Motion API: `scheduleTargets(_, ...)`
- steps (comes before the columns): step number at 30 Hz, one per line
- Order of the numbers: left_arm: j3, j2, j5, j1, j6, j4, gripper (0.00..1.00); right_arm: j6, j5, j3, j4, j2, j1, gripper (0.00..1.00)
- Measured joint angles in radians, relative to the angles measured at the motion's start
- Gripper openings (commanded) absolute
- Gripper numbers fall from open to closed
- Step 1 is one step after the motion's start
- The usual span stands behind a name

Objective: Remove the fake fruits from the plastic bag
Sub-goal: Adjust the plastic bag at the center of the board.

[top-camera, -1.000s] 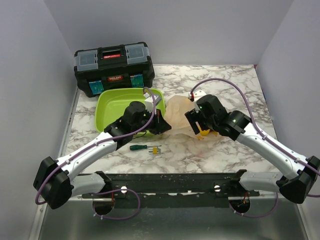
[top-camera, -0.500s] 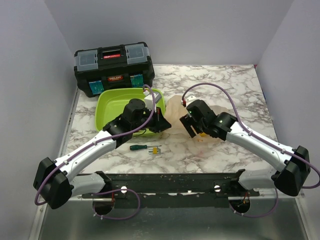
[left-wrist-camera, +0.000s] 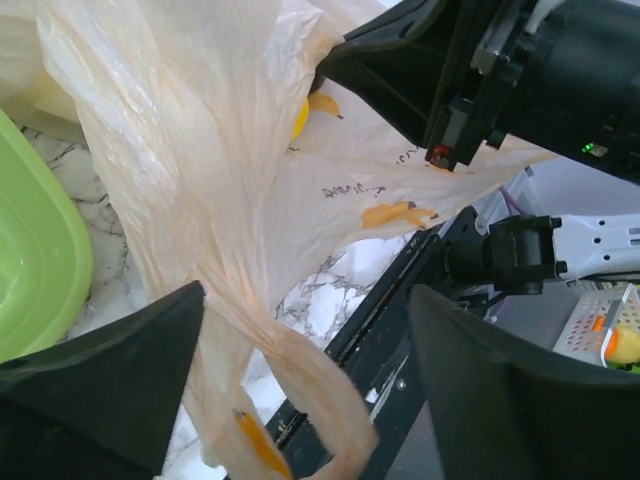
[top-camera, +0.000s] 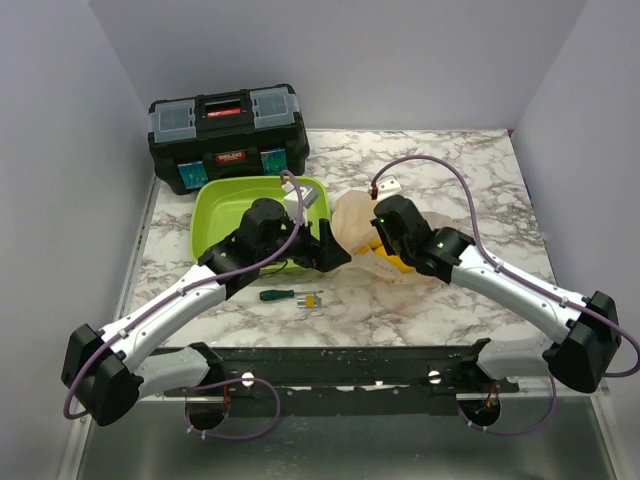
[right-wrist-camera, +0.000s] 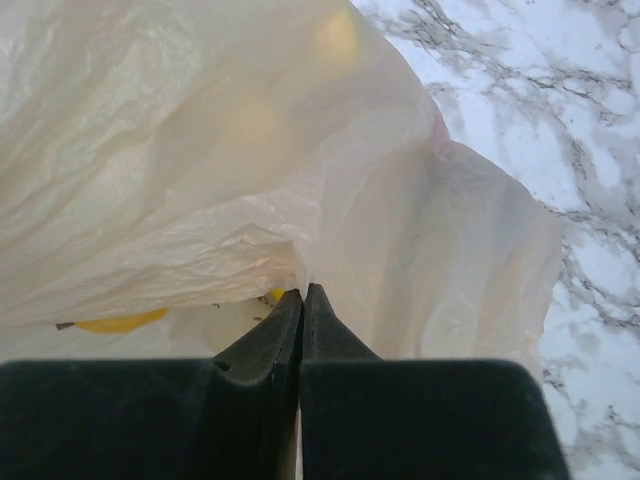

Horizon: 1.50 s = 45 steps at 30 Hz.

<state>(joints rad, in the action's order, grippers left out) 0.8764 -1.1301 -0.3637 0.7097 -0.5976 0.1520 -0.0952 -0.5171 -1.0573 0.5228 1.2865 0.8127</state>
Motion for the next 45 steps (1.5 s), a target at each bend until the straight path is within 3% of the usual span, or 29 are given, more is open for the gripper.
scheduleTargets(5, 0.000, 0.068, -0.004, -0.001, -0.009, 0.033, 0.93, -0.048, 0.002, 0.000, -0.030, 0.000, 0.000, 0.01)
scheduleTargets(9, -0.031, 0.156, -0.006, -0.001, -0.042, 0.033, 0.90, -0.101, -0.001, 0.000, -0.060, -0.014, 0.000, 0.01)
scheduleTargets(18, -0.306, 0.276, -0.002, 0.019, -0.261, -0.069, 0.94, -0.194, -0.061, 0.006, -0.133, -0.100, 0.000, 0.01)
scheduleTargets(26, -0.322, 0.270, 0.238, 0.275, -0.373, -0.137, 0.95, -0.222, -0.095, 0.006, -0.148, -0.105, 0.000, 0.01)
scheduleTargets(30, -0.321, 0.282, 0.354, 0.299, -0.409, -0.109, 0.92, -0.227, -0.155, 0.006, -0.148, -0.114, 0.000, 0.01)
scheduleTargets(38, -0.114, 0.283, 0.501, 0.294, -0.227, 0.199, 0.89, -0.192, -0.206, 0.006, -0.184, -0.202, 0.000, 0.01)
scheduleTargets(43, -0.065, 0.355, 0.498, 0.293, -0.142, 0.185, 0.90, -0.202, -0.239, 0.006, -0.211, -0.220, 0.000, 0.01)
scheduleTargets(45, -0.090, 0.386, 0.480, 0.293, -0.143, 0.162, 0.97, -0.218, -0.271, 0.005, -0.217, -0.219, 0.000, 0.01)
